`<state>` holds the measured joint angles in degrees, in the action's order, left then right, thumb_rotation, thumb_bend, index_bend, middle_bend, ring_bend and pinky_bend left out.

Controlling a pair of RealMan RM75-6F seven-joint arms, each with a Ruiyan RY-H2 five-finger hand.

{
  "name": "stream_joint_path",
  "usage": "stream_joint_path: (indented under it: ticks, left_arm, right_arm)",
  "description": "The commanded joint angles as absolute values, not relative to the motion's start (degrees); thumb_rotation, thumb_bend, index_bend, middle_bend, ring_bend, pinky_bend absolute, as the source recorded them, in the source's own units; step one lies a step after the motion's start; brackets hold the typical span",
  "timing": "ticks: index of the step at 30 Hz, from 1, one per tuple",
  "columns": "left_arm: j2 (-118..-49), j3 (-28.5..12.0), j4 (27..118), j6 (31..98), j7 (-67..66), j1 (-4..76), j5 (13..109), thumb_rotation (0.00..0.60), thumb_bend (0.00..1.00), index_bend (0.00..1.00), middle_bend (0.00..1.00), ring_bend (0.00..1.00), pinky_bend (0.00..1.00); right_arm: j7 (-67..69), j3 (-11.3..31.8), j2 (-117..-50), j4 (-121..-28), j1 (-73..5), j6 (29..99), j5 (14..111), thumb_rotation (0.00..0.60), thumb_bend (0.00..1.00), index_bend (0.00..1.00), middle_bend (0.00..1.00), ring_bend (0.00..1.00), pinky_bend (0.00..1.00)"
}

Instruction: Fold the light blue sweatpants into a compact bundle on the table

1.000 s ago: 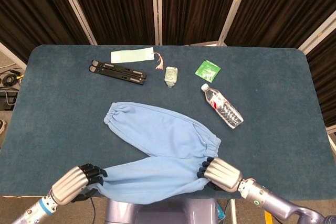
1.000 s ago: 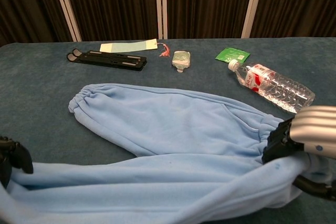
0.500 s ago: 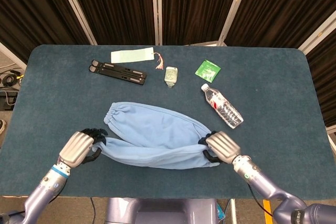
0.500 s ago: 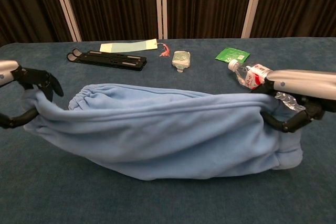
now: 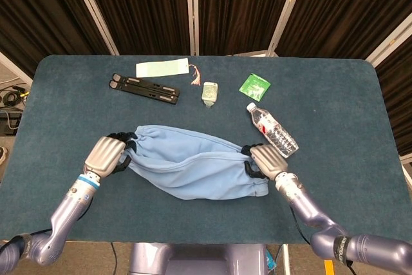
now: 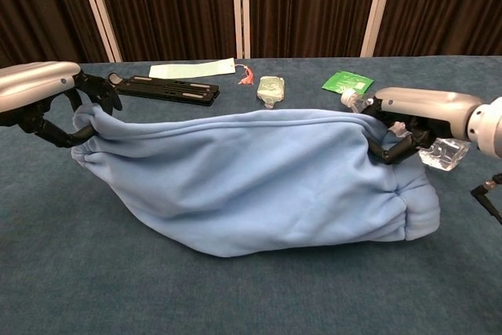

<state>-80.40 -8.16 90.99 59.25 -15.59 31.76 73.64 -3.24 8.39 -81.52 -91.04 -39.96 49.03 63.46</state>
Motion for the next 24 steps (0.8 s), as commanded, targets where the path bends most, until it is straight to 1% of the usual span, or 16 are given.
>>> stream_joint_path:
  ticks: [1,10,16,18,19,20,21,22,23,24]
  left_arm:
    - [-82.12,-9.96,88.46,57.14,-18.09,33.79,70.21,0.600,0.56,0.58,0.24,0.25,0.33]
    - [-84.37,-12.80,83.72,53.38,-23.59,37.91,61.51,0.600,0.57,0.57,0.23,0.24,0.32]
    - [-88.51,-13.37,78.10,52.15,-25.88,40.85,58.04,0.600,0.57,0.57,0.23,0.24,0.32]
    - [-89.80,-13.52,76.43,51.84,-26.86,41.81,56.94,0.600,0.57,0.56,0.23,0.23,0.32]
    - [-90.43,-13.57,75.61,51.60,-27.42,42.30,56.12,0.600,0.57,0.54,0.21,0.22,0.30]
    - [-90.88,-13.51,74.90,51.05,-28.03,42.79,55.35,0.600,0.56,0.50,0.18,0.19,0.28]
    - [-91.14,-13.50,74.48,50.64,-28.38,43.10,54.76,0.600,0.56,0.46,0.15,0.17,0.27]
    - [-91.35,-13.49,74.16,50.32,-28.63,43.35,54.23,0.600,0.55,0.38,0.10,0.12,0.25]
    - [-91.53,-13.49,73.91,50.05,-28.78,43.57,53.79,0.600,0.54,0.24,0.04,0.07,0.20]
    - [-91.78,-13.52,73.59,49.69,-28.70,43.80,53.24,0.600,0.53,0.15,0.02,0.04,0.17]
  right_arm:
    - [-4.66,9.79,-83.76,-88.22,-41.07,48.47,60.58,0.600,0.54,0.70,0.35,0.31,0.27]
    - [-8.25,11.64,-87.79,-82.77,-42.70,48.78,54.10,0.600,0.54,0.70,0.35,0.30,0.27]
    - [-11.29,12.55,-91.22,-79.13,-43.51,50.47,50.41,0.600,0.54,0.70,0.35,0.29,0.27]
    - [-12.12,12.87,-92.04,-78.24,-43.82,50.62,49.32,0.600,0.54,0.70,0.35,0.29,0.26]
    - [-12.53,12.98,-92.43,-77.79,-43.97,50.71,48.92,0.600,0.54,0.70,0.35,0.29,0.26]
    - [-12.91,13.02,-92.71,-77.39,-44.05,50.78,48.60,0.600,0.54,0.69,0.35,0.29,0.25]
    - [-13.12,13.06,-92.91,-77.19,-44.08,50.88,48.38,0.600,0.54,0.67,0.34,0.29,0.24]
    - [-13.29,13.10,-93.07,-77.07,-44.09,50.98,48.18,0.600,0.54,0.60,0.32,0.28,0.22]
    - [-13.46,13.12,-93.20,-77.01,-44.09,51.08,48.05,0.600,0.50,0.47,0.28,0.25,0.17]
    - [-13.68,13.03,-93.29,-77.03,-44.05,51.21,48.09,0.600,0.44,0.30,0.20,0.18,0.10]
